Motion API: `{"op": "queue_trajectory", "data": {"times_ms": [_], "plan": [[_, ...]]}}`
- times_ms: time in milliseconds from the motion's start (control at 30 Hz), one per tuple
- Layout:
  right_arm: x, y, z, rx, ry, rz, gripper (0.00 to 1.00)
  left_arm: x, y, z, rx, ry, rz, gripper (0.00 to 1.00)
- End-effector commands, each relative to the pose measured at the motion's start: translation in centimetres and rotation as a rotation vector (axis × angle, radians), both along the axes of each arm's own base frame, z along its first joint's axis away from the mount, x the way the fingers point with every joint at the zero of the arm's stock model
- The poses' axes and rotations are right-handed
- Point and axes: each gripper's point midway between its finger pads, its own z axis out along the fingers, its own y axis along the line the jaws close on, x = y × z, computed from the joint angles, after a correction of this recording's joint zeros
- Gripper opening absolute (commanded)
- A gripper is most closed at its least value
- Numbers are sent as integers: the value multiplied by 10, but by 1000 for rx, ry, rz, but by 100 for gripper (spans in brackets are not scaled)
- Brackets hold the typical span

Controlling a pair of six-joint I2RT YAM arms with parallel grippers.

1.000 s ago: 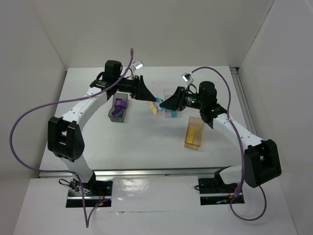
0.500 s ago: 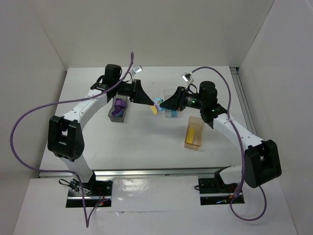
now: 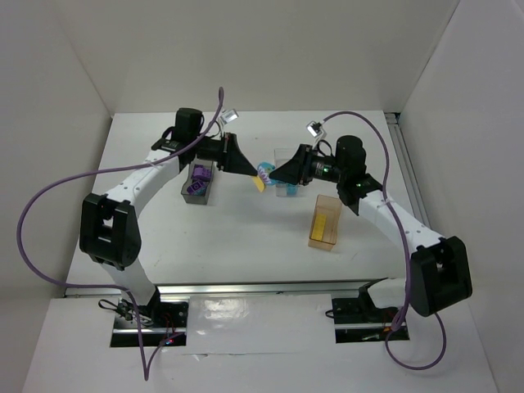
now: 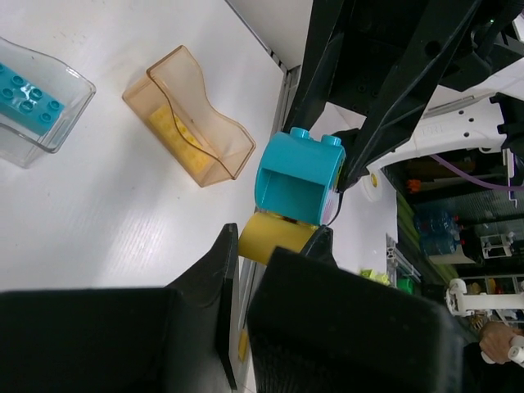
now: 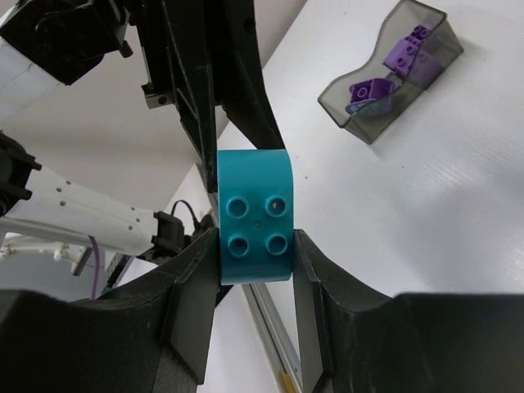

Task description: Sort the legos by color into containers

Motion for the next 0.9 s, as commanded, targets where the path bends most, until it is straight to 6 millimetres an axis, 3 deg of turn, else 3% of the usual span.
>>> {"op": "queue_trajectory", "data": {"times_ms": [0, 167, 233, 367, 533, 667, 700, 733, 767, 800, 867], "plan": [[17, -22, 7, -17, -31, -136, 3, 7, 15, -4, -18, -6, 8, 0], [26, -31, -7, -69, -3, -213, 2, 17, 19, -16, 16, 23, 60, 0], [42, -42, -8, -103, -2, -317, 2, 21, 23, -21, 29, 38, 87, 0], [65, -59, -39, -222, 34, -442, 2, 28, 28, -37, 96, 71, 161, 0], [91, -63, -63, -301, 43, -480, 2, 17, 20, -36, 166, 61, 224, 0], [123, -63, -90, -357, 69, -518, 2, 8, 13, -40, 210, 57, 258, 0], [127, -61, -100, -377, 68, -521, 11, 6, 9, -45, 225, 69, 264, 0], [136, -65, -97, -385, 58, -555, 23, 6, 10, -41, 224, 63, 278, 0], [138, -63, -98, -398, 48, -559, 49, 4, 7, -39, 231, 59, 289, 0], [142, -65, -94, -408, 26, -571, 66, 1, 6, -38, 235, 52, 289, 0], [147, -65, -90, -432, 15, -585, 85, -3, -2, -40, 249, 51, 287, 0]]}}
